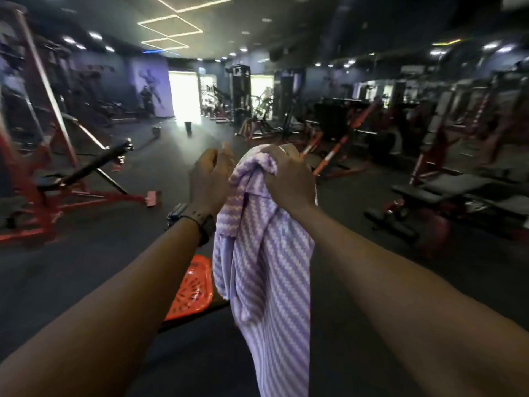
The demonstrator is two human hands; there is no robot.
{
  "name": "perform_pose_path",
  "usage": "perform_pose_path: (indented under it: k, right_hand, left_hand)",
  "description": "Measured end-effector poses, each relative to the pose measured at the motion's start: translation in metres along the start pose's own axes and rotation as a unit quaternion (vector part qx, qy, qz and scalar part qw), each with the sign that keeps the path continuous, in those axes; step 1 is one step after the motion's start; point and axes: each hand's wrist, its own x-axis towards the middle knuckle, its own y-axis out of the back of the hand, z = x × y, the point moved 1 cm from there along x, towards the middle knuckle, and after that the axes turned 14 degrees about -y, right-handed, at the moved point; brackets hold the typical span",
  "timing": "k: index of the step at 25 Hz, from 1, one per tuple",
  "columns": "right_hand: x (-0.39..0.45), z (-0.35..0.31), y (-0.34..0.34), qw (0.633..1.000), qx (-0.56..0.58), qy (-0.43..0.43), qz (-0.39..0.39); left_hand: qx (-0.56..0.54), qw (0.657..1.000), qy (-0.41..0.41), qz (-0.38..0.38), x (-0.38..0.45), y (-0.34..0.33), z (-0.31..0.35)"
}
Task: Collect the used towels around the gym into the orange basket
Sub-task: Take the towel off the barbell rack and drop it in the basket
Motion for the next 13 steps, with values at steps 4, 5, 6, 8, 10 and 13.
perform_pose_path:
  k: [4,5,6,8,10,13]
  right_hand:
    - [0.033,0.088,-0.006,0.998,-0.050,-0.043,0.018]
    - [0.043,0.106,-0.016,0.997,-0.062,-0.053,0.018]
    - [0.051,0.123,-0.028,0.996,-0.073,-0.059,0.015]
    - [0.067,0.152,-0.059,0.994,-0.088,-0.061,0.008]
    - [0.083,0.174,-0.090,0.992,-0.101,-0.070,-0.004]
    - [0.108,0.202,-0.134,0.988,-0.127,-0.079,-0.028]
  left_hand:
    - [-0.037,0.999,-0.001,-0.037,0.008,-0.084,-0.022]
    - [-0.044,0.998,-0.001,-0.046,0.014,-0.099,-0.035]
    - [-0.046,0.997,-0.001,-0.058,0.021,-0.114,-0.052]
    - [-0.054,0.996,0.006,-0.071,0.038,-0.137,-0.089]
    - [-0.074,0.994,0.020,-0.075,0.057,-0.154,-0.128]
    - [-0.087,0.992,0.050,-0.080,0.083,-0.180,-0.183]
